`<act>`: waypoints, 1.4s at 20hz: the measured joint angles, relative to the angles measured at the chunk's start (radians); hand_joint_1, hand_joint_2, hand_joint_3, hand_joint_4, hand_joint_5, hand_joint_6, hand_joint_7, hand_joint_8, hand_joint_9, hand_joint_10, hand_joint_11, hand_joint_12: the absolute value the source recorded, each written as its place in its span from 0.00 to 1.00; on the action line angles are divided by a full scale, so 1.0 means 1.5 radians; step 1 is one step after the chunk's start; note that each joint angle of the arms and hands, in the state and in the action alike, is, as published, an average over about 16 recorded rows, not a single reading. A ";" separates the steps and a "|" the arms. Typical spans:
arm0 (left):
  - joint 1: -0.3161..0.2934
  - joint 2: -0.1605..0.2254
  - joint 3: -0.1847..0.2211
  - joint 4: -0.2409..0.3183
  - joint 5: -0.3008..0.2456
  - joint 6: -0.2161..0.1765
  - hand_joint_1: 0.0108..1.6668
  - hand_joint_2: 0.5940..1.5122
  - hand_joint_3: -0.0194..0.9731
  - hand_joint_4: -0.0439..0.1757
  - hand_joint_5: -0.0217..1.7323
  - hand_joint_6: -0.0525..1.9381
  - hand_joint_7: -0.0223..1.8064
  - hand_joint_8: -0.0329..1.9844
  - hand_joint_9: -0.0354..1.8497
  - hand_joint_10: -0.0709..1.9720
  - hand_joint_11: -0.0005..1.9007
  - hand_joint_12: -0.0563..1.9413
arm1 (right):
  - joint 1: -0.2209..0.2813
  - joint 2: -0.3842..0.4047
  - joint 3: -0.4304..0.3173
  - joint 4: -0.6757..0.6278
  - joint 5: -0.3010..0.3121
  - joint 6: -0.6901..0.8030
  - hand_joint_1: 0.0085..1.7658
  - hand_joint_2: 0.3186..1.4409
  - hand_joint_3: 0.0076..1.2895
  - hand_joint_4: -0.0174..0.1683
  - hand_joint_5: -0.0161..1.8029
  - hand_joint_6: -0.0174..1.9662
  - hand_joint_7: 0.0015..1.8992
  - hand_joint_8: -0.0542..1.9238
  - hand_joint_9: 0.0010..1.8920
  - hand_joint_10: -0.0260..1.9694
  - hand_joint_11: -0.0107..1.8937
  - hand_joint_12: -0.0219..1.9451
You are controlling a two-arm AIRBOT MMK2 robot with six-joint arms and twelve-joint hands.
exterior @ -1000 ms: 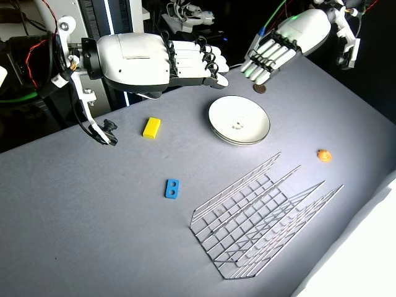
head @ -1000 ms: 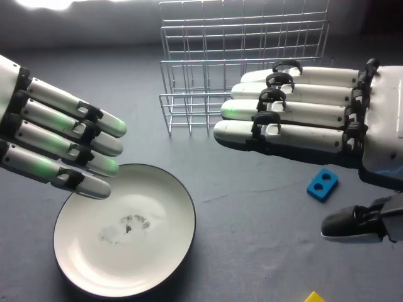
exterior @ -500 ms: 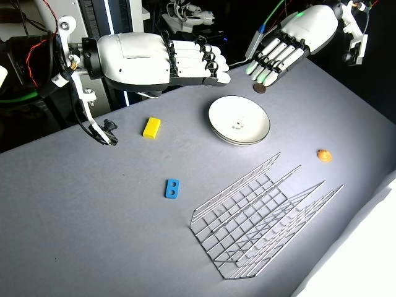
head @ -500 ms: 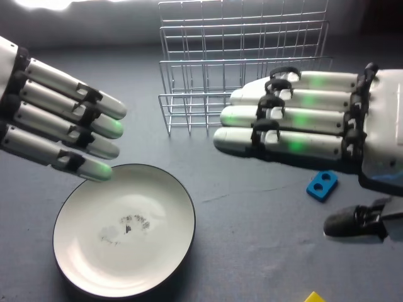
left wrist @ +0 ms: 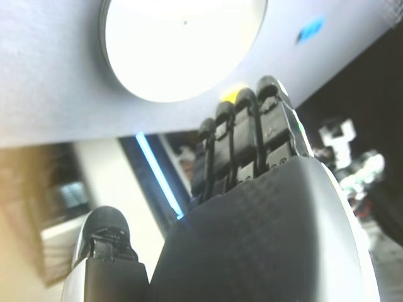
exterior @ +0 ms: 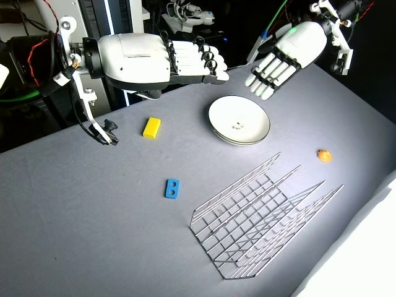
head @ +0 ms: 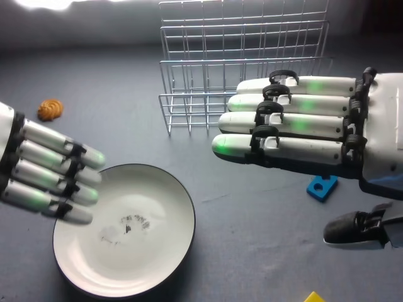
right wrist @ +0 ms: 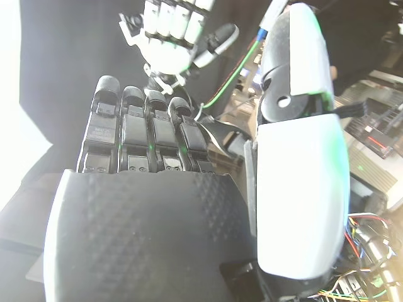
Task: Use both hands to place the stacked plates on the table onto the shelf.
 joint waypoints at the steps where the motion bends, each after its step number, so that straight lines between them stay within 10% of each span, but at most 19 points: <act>1: 0.021 0.002 0.000 -0.012 0.008 0.011 0.01 0.55 0.04 0.22 0.07 0.03 0.07 0.02 0.07 0.04 0.02 0.06 | 0.000 0.000 0.000 0.000 0.000 0.000 0.63 0.55 0.01 0.09 0.02 0.02 0.01 0.03 0.01 0.02 0.01 0.10; 9: 0.138 0.015 -0.006 -0.083 0.063 0.075 0.01 0.55 0.04 0.22 0.06 0.03 0.07 0.02 0.06 0.04 0.01 0.06 | -0.002 0.000 0.000 0.000 0.000 0.000 0.63 0.55 0.01 0.09 0.02 0.02 0.01 0.03 0.01 0.02 0.01 0.08; 28: 0.261 0.023 -0.065 -0.134 0.196 0.094 0.00 0.56 0.04 0.21 0.09 0.03 0.09 0.02 0.08 0.04 0.03 0.07 | -0.004 0.000 0.000 -0.002 0.000 0.000 0.65 0.56 0.01 0.09 0.02 0.02 0.01 0.03 0.01 0.02 0.01 0.11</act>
